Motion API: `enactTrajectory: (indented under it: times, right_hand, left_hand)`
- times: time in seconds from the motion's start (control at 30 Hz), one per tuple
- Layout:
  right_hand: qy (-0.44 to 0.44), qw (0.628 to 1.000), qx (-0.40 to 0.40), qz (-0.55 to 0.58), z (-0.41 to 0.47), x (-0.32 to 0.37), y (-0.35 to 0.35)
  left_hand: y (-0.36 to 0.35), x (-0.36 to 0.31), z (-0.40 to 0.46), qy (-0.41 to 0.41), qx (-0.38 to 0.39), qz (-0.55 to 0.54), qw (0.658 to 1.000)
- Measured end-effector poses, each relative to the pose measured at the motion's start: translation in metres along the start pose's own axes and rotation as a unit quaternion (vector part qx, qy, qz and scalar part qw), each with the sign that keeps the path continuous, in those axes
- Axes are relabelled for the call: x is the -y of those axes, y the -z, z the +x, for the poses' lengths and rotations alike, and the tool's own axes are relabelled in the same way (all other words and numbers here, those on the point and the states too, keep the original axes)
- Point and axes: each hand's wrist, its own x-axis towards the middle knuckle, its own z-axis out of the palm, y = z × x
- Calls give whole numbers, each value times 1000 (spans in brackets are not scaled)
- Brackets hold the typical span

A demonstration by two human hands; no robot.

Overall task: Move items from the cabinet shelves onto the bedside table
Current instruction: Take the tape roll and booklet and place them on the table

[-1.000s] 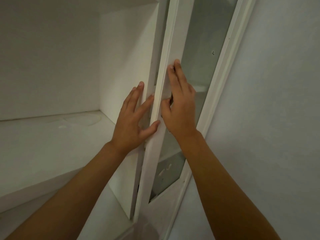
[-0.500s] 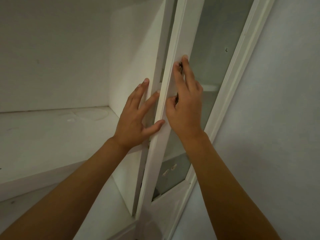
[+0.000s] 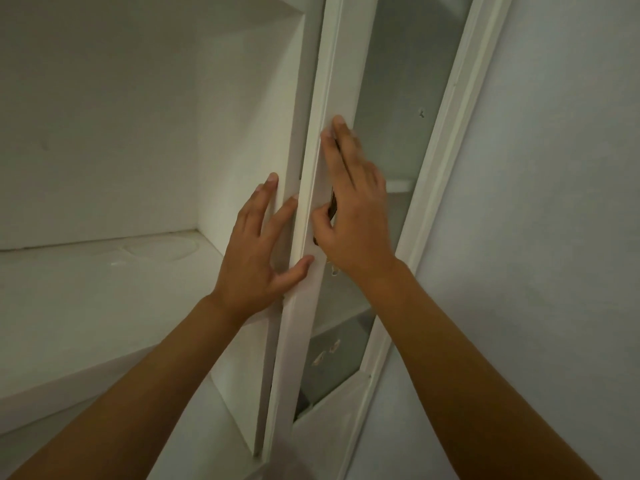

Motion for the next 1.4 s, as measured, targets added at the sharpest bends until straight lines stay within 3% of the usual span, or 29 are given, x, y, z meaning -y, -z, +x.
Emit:
enactTrajectory:
  times: [0.47, 0.93, 1.4]
  right_hand:
    - [-11, 1000, 2, 12, 0, 14, 5]
    - [-18, 999, 30, 36, -31, -2, 63]
    - [-10, 999, 29, 12, -57, -30, 117]
  left_hand:
    - [5, -9, -3, 44, 45, 24, 998]
    - [-6, -59, -11, 32, 42, 6, 999]
    - [-7, -90, -10, -68, 106, -35, 991]
